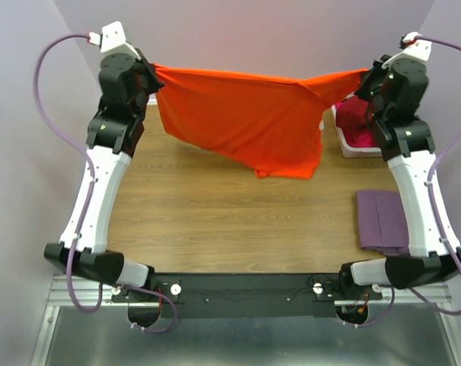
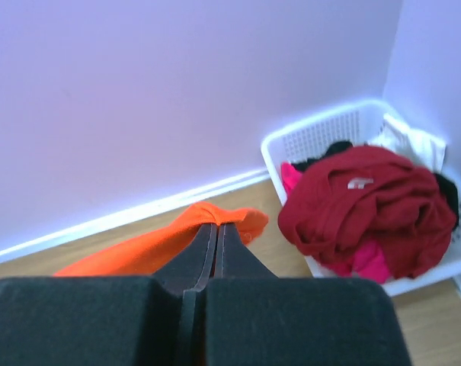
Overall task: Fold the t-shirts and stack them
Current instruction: Flatten out the tshirt
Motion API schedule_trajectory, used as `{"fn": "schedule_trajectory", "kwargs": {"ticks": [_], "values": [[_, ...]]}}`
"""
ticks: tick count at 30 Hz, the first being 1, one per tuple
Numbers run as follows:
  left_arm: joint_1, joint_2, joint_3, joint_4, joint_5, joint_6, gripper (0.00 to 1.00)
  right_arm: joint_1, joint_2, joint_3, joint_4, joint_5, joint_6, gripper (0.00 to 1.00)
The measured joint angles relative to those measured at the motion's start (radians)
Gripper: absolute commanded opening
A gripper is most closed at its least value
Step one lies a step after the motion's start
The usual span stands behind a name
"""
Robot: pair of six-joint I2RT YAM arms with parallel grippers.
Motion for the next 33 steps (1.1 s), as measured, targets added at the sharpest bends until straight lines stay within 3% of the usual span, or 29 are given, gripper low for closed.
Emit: {"fn": "schedule_trajectory", "kwargs": {"ticks": [9,17,22,33], "values": [[0.000,-0.321,-0.134,0.101,0.049,0.041,0.00,0.000,-0.262,0.023,-0.035,-0.160,-0.077,0.01],[-0.001,-0.508,-0.135,0.124,0.064,0.080,0.00,0.001,-0.373,0.221,-0.050,-0.304,-0.118,0.01],[-0.001,-0.466,-0.065,0.142,0.049,0.116,0.00,0.001,-0.323,0.296,-0.046,-0.326,-0.139,0.01],[0.000,-0.178,-0.038,0.144,-0.119,0.179,0.00,0.001,0.003,0.284,-0.054,-0.276,-0.204,0.01]]}}
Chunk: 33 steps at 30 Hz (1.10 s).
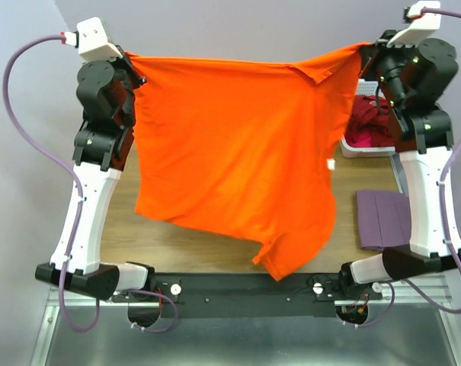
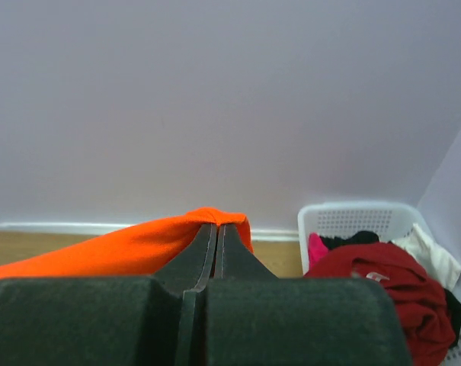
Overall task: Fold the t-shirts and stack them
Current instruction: Flatten out the tshirt
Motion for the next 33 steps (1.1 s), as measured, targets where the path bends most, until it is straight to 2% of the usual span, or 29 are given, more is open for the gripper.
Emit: {"fn": "schedule_trajectory", "kwargs": {"ticks": [5,11,20,27,33], "values": [[0.000,0.054,0.052,-0.015,-0.029,0.019,0.00,0.000,0.057,0.008,-0.010,0.005,-0.014,0.01],[0.000,0.005,0.096,-0.010,-0.027,0.020,0.00,0.000,0.006,0.041,-0.008,-0.010,-0.015,0.01],[0.000,-0.171,0.013,-0.014,0.016,0.016,0.00,0.003,-0.257,-0.066,-0.002,-0.043,-0.014,0.01],[-0.002,-0.299,-0.023,-0.042,0.053,0.014,0.00,0.004,-0.373,-0.061,-0.003,-0.106,-0.010,0.01],[-0.002,-0.260,0.114,-0.035,0.064,0.021,0.00,0.003,-0.319,0.042,-0.001,-0.134,-0.011,0.01]]}}
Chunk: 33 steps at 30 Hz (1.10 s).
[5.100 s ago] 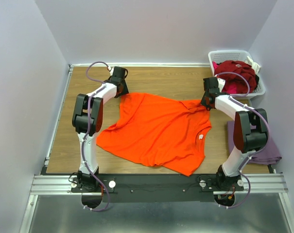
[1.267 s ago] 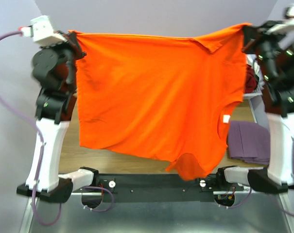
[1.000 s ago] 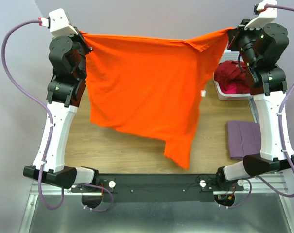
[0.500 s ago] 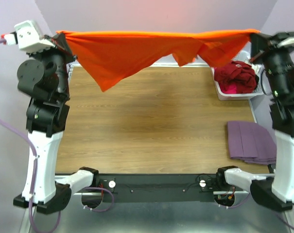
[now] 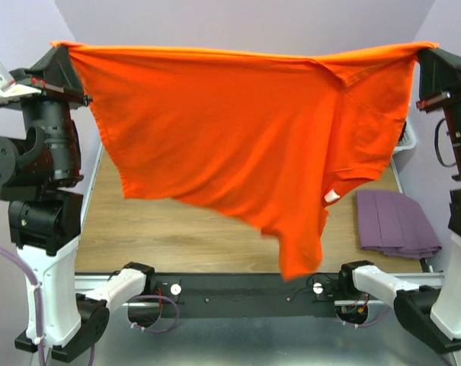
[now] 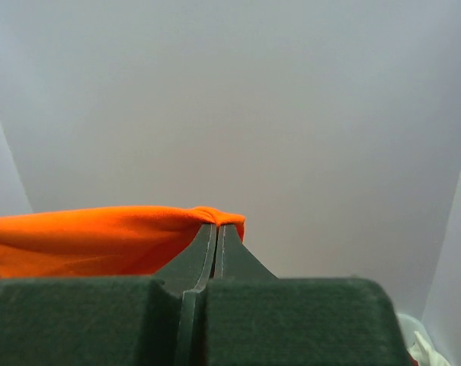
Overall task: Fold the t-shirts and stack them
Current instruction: Flatten out the tshirt
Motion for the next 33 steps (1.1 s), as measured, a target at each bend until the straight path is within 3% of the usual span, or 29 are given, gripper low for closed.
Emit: {"fn": "schedule_trajectory", "kwargs": {"ticks": [6,11,18,25,28,33], "values": [[0.000,0.086,-0.026,0.076,-0.001,-0.005,0.00,0.000,0.114,-0.005,0.034,0.000,-0.009,0.01],[0.001,0.219,-0.224,0.132,-0.017,-0.064,0.00,0.000,0.205,-0.235,0.141,0.017,-0.010,0.01],[0.004,0.639,-0.367,0.080,-0.118,-0.284,0.00,-0.001,0.576,-0.459,0.238,0.023,-0.004,0.01],[0.038,1.074,-0.233,-0.021,-0.137,-0.454,0.00,-0.001,1.008,-0.384,0.269,0.022,0.037,0.01],[0.081,1.166,-0.167,-0.024,-0.130,-0.487,0.00,-0.001,1.173,-0.259,0.287,0.022,0.062,0.01],[0.151,1.221,-0.042,-0.008,-0.100,-0.480,0.00,-0.001,1.285,-0.127,0.291,0.021,0.082,0.01]]}}
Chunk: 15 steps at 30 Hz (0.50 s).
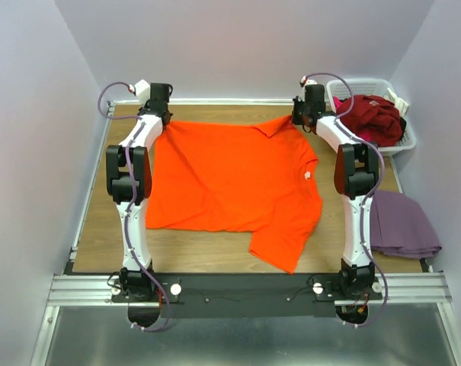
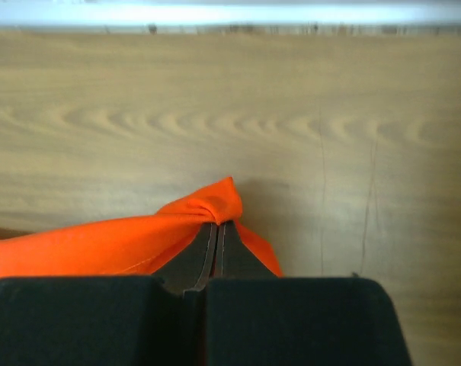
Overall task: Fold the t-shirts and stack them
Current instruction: Flatten out the tshirt, then fold the flattened tshirt in 1/3 of the way
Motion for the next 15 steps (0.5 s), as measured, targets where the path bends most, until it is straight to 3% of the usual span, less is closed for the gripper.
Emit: {"fn": "schedule_trajectory", "kwargs": {"ticks": [6,15], "values": [[0.029,0.083,0.172,0.062,0.051,0.043,0.00,0.000,0.069,0.160,0.026,-0.001,0.014,0.01],[0.033,0.138,0.177,0.115,0.129,0.070,0.00,0.000,0.149,0.280,0.040,0.000,0.013,0.01]]}}
